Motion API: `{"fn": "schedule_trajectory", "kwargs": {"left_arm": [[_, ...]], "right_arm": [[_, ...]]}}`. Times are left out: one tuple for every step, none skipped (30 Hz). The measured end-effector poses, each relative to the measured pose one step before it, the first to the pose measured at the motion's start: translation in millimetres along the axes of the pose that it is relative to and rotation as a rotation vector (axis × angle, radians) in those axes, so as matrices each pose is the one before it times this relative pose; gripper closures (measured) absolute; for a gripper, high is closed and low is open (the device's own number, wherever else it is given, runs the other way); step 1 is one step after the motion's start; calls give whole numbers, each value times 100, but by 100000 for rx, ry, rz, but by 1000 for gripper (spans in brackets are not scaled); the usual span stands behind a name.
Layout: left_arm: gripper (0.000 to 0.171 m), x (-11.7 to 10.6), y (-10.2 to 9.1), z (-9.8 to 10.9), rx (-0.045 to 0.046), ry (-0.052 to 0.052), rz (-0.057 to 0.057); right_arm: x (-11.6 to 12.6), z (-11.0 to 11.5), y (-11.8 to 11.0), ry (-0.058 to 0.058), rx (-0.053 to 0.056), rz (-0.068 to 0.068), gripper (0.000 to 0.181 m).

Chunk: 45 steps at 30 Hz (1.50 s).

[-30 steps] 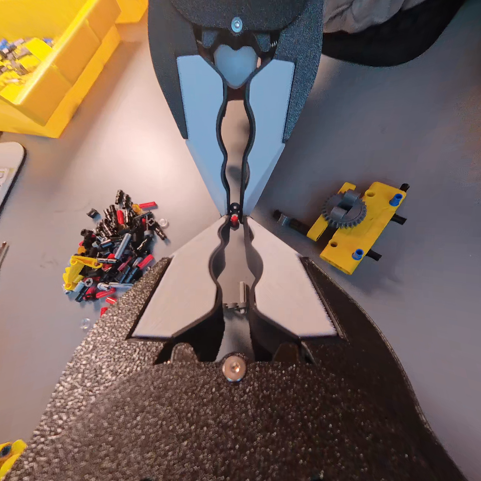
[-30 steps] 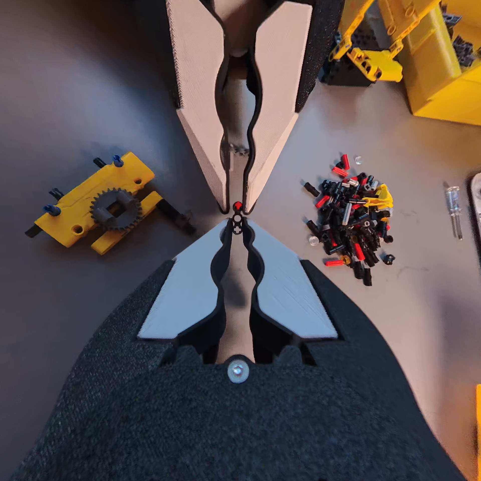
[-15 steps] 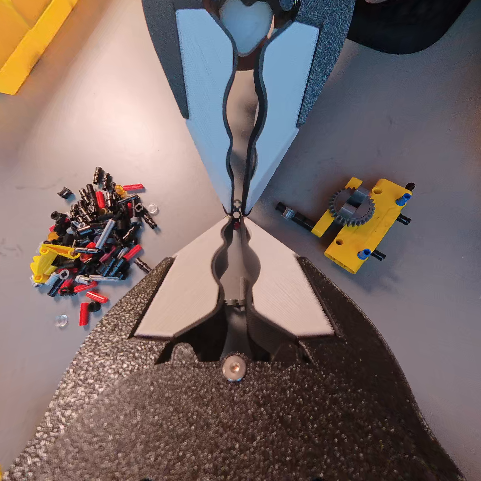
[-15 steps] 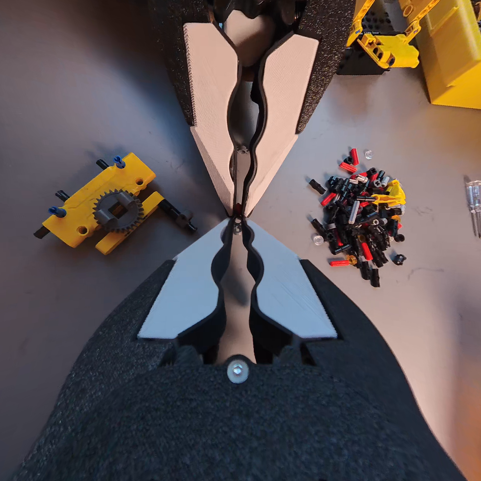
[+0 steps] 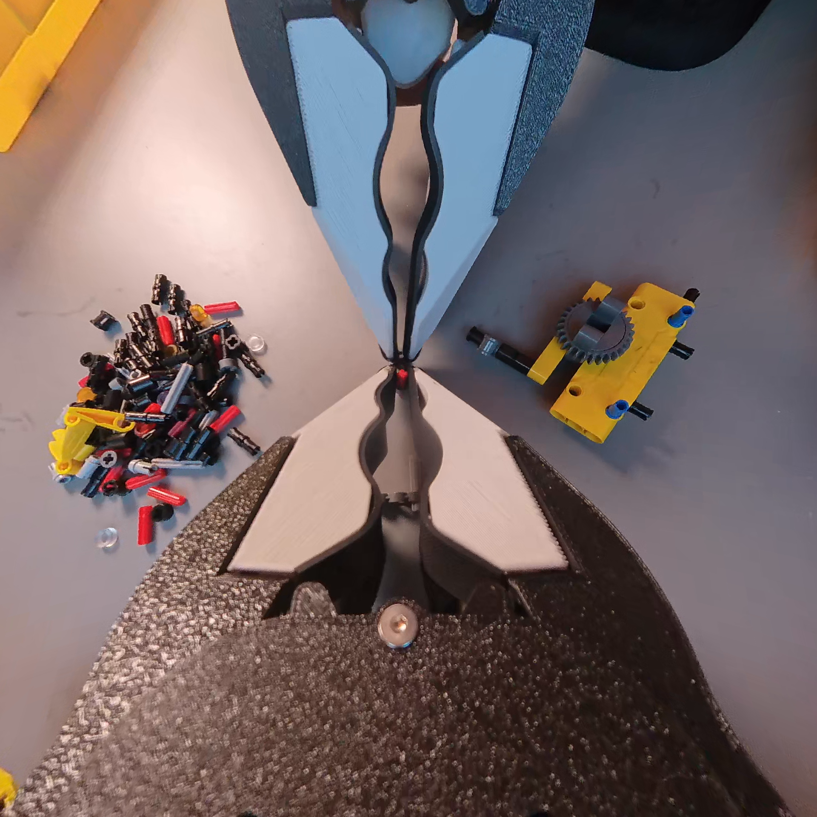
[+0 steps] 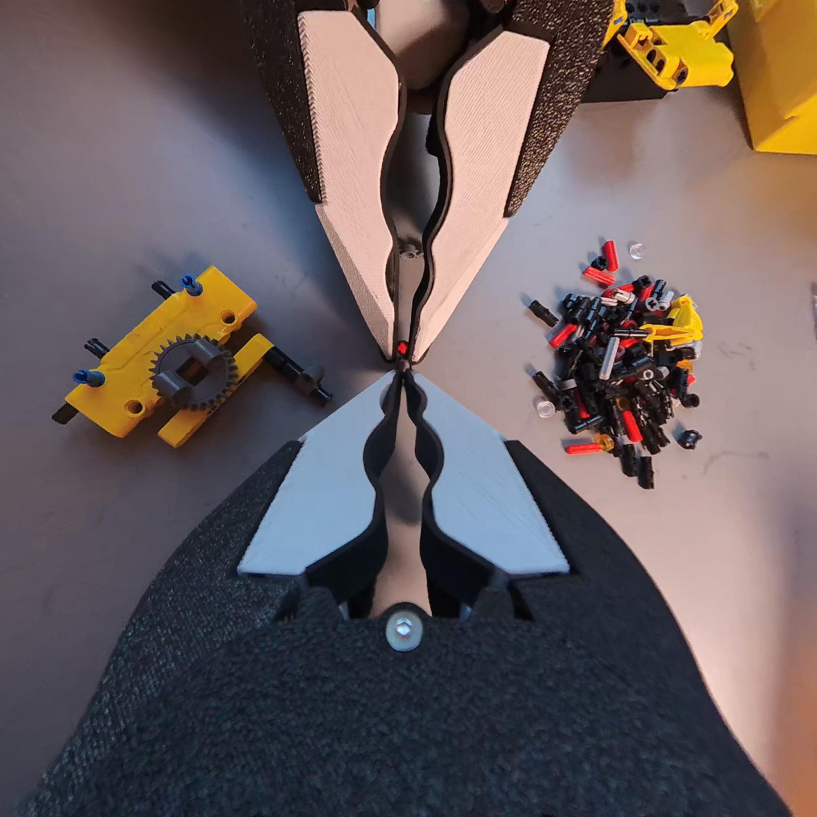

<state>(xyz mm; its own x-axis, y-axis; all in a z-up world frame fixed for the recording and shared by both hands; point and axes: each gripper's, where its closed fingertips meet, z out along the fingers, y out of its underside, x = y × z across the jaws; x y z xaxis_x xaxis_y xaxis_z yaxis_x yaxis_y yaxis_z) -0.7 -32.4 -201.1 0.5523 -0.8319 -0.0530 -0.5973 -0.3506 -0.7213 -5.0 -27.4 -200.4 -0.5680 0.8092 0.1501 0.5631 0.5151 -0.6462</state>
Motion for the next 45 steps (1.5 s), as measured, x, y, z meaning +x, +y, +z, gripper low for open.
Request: {"fn": "schedule_trajectory", "kwargs": {"left_arm": [[169, -2, 29, -54, 164, 282, -209], [169, -29, 32, -28, 166, 21, -169], [169, -20, 2, -7, 276, -8, 6], [169, 4, -17, 8, 289, -5, 216], [169, -14, -17, 30, 172, -185, 443], [169, -37, -1, -2, 13, -289, 263], [168, -25, 6, -1, -53, -28, -16], [168, -70, 28, -34, -108, -304, -44], [165, -133, 15, -75, 34, -773, 2], [163, -73, 17, -137, 50, -350, -20], [163, -24, 21, -176, -69, -4, -25], [163, 25, 44, -163, -219, 140, 256], [164, 65, 83, -114, -478, 320, 375], [166, 22, 90, -46, -495, 51, 272], [166, -21, 33, 28, -75, -193, 33], [167, 84, 35, 85, -105, 454, -53], [170, 129, -23, 42, 316, 819, -176], [170, -29, -6, 18, 80, -3, -214], [170, -1, 6, -6, -130, 215, -319], [170, 7, 0, 5, -218, 165, -301], [170, -8, -3, 4, -193, 2, -92], [170, -10, -2, 12, -139, -138, -15], [171, -7, 72, 46, -489, -210, 75], [171, 46, 102, 94, -630, 64, 220], [171, 82, 32, 77, -214, 258, 344], [171, 84, -3, 60, -115, 131, 348], [171, -42, -53, -10, 72, -388, 149], [171, -51, -21, -32, -30, -266, -29], [171, -2, -26, -40, 201, 229, -253], [171, 5, -20, -53, 294, 203, -325], [171, -20, 11, -66, 215, 45, -119], [171, -19, -26, -77, 448, -65, 1], [171, 7, -113, -60, 830, 28, -58], [169, 53, -158, -17, 1018, 231, 11], [167, 39, -129, 27, 598, -17, 251], [167, 12, -43, 80, 27, -321, 508], [167, 86, 58, 138, -609, 180, 619], [167, 38, 120, 150, -883, -201, 461], [169, -84, -13, 49, 11, -747, 626], [169, 8, 3, 1, -212, 188, -158], [169, 2, -2, 3, -203, 539, -1038], [170, 4, -1, 16, 22, 679, -1509], [170, 13, -16, 6, 132, 853, -1769], [170, 2, -32, 25, 198, 724, -1386], [170, 23, -30, 38, 120, 486, -772]], "right_arm": [[15, -33, 24, -248, 64, 571, 176], [40, -44, 61, -337, -149, 851, 173], [-48, 15, 100, -968, -470, 790, 171], [-91, 69, 6, -957, 40, 327, 170], [65, 99, -130, 215, 916, 232, 170], [-3, 129, -39, -414, 217, 422, 171], [39, 105, -8, -106, 121, 198, 173], [7, 57, -59, -308, 566, 86, 176], [-42, 11, -4, -781, 157, 808, 176], [-8, -15, 16, -584, -207, 789, 176], [1, -18, 26, -210, -261, 172, 176], [-6, -8, 2, 119, -199, -127, 176], [-13, 7, 3, 26, -210, 50, 176], [-17, -6, 3, -93, -190, 113, 176], [-17, 10, -7, -148, -67, -10, 176], [13, 3, 4, 0, -80, 86, 176], [9, -10, 10, 35, -202, 110, 176], [16, -15, 30, 79, -213, -77, 176], [4, -2, 0, 137, 10, 17, 176], [3, 2, -8, 123, 69, 6, 176], [7, 10, -4, 218, 59, -185, 176], [6, 9, -24, 224, 155, -157, 176], [-55, 38, -103, -245, 693, 110, 174], [-88, 22, -155, -520, 906, 394, 171], [-63, 18, -74, -284, 331, 8, 171], [-58, 36, 91, -245, -786, -537, 174], [9, 43, 75, 347, -470, -641, 174], [41, 38, 61, 343, -229, -1, 174], [-3, 28, -6, -98, 156, 337, 175], [-17, 9, 1, -117, 72, 113, 175], [17, -2, 7, 2, -61, -34, 175], [-1, -1, 4, -108, -2, 113, 175], [1, -8, 11, -103, 25, 129, 175], [2, 3, -3, -52, 49, 186, 175], [-1, 0, 2, -76, 14, 171, 175], [0, 6, -1, -121, -20, 356, 175], [3, -5, 9, -92, -10, 203, 175], [-5, 2, 1, -163, 5, 254, 175], [-26, -7, 31, -215, -108, 172, 175], [-6, -6, 14, -99, -76, 209, 175], [-2, 0, 3, -67, -34, 90, 175], [-5, -3, 5, 69, -57, -109, 175], [6, 1, 1, 120, -37, 30, 175], [13, -10, -16, 229, 159, -75, 174], [-24, -26, -2, 50, 220, -35, 170]]}}
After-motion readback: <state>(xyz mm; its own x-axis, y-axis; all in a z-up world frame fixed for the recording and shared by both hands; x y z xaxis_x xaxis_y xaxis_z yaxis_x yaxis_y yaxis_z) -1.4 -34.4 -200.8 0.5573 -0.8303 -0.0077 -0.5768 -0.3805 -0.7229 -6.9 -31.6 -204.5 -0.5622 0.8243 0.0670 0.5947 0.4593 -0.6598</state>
